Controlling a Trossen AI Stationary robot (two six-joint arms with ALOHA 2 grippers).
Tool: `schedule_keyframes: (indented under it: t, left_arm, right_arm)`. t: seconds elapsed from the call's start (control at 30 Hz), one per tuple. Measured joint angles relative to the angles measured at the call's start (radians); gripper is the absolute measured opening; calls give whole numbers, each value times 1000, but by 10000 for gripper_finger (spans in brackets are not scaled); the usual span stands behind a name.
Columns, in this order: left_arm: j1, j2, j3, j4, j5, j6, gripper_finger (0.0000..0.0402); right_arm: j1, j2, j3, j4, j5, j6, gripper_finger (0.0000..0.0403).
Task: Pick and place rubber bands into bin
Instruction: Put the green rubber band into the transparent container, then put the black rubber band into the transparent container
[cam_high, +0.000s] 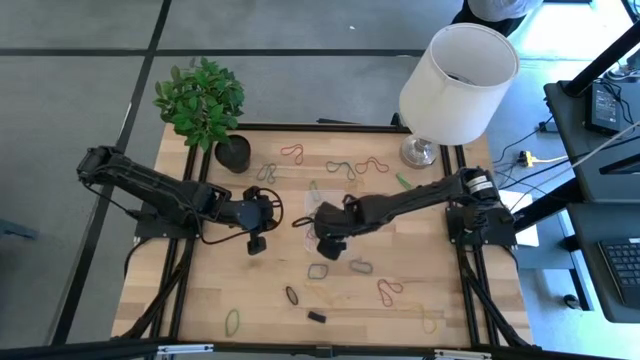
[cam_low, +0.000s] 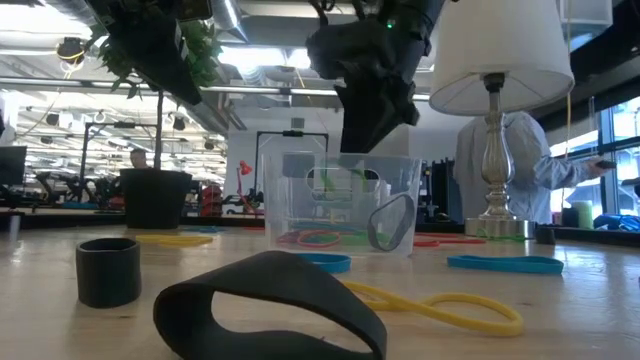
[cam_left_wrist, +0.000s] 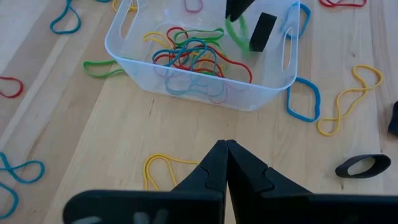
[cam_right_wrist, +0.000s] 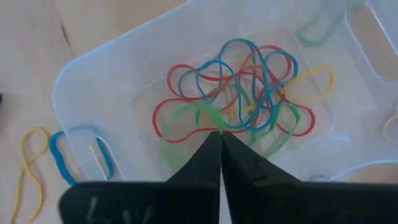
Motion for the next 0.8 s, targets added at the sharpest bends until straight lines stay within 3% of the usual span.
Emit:
schedule_keyframes:
  t: [0.5,0.63,0.8]
  left_arm:
    - [0,0,0,0,-7,0,3]
    - [0,0,0,7,4,0,3]
    - [0,0,0,39,83,0,3]
  right_arm:
    - [-3,-24,3,-8,-102,21,153]
    - [-1,-76,2,-59,-102,-9,159]
    - [19,-217,-37,-92,-97,-71,134]
